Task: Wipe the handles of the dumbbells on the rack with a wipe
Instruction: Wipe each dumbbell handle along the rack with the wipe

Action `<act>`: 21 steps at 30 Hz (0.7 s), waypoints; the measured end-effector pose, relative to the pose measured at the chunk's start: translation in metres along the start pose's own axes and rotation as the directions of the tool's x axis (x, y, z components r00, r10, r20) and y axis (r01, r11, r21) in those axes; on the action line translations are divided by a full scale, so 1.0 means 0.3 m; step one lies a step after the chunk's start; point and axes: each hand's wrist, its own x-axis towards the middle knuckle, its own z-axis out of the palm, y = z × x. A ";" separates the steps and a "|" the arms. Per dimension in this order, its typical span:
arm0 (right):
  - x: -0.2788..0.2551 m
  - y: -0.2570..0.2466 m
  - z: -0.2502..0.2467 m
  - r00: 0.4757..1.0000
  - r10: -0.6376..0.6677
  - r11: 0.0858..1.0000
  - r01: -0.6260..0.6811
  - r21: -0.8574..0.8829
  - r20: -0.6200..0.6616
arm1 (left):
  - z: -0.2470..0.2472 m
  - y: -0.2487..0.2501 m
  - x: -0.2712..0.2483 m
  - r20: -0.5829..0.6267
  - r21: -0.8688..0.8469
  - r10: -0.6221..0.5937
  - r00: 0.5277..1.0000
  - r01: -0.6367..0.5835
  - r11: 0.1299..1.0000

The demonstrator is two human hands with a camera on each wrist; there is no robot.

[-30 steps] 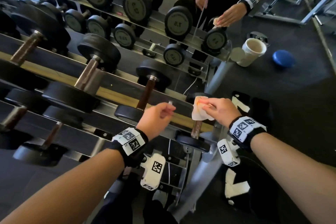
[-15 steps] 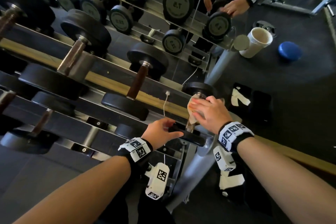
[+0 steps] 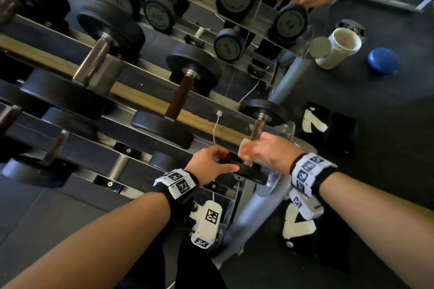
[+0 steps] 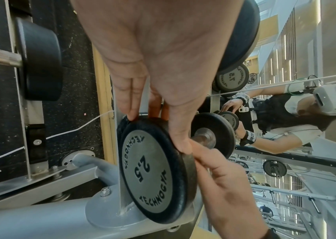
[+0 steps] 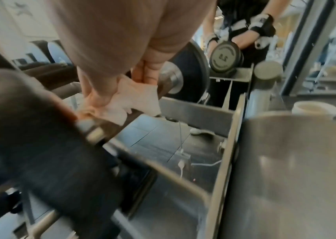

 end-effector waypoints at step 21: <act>0.032 0.072 0.001 0.946 0.270 0.947 -0.295 -0.129 -0.183 | -0.010 0.016 -0.002 0.041 -0.045 -0.027 0.999 0.029 0.999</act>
